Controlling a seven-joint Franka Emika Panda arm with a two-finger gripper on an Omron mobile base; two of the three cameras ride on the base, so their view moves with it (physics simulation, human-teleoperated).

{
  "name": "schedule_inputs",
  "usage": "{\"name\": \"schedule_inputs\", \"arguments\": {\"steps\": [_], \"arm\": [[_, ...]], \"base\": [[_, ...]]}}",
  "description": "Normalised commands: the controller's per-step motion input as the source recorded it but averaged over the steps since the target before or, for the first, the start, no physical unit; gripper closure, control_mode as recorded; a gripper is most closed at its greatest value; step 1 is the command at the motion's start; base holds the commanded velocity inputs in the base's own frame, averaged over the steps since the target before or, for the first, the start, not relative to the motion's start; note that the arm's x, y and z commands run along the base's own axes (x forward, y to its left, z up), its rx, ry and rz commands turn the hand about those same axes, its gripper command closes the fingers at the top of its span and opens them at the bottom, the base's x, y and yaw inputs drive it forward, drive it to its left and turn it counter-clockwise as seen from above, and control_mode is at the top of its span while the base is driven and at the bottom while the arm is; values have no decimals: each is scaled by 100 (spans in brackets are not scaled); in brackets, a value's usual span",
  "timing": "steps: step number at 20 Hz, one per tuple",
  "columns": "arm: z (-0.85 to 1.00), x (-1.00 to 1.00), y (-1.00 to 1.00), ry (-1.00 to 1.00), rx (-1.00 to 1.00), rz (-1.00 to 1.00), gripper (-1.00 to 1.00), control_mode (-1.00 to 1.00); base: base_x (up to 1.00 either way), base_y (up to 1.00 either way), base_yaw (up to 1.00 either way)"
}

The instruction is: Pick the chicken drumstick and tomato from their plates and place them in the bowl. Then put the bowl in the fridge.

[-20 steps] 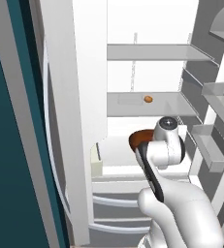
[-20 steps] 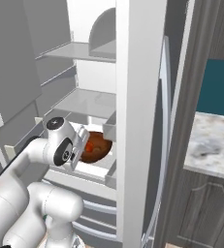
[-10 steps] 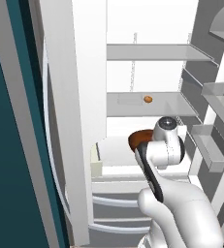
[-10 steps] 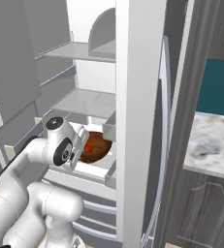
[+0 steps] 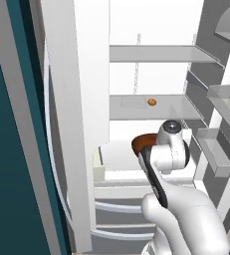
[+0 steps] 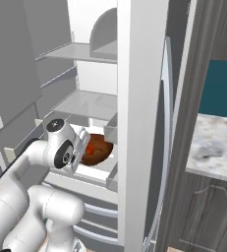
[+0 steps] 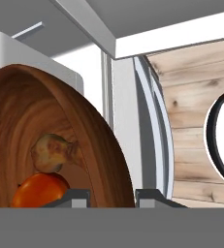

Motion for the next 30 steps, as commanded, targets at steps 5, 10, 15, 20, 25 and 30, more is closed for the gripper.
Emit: {"name": "schedule_inputs", "arguments": {"steps": [5, 10, 15, 20, 25, 30], "arm": [[0, 0, 0, 0, 0, 0, 100, -100], [0, -1, 0, 0, 0, 0, 100, -100], [11, -15, 0, -7, 6, 3, 100, -100], [47, -8, 0, -10, 11, 8, 100, -100], [44, 8, 4, 0, 2, 0, 100, -100], [49, 20, 5, 0, 0, 0, 100, -100]], "base": [[0, 0, 0], [0, 0, 0], [0, 0, 0], [0, 0, 0], [0, 0, 0], [0, 0, 0]]}}
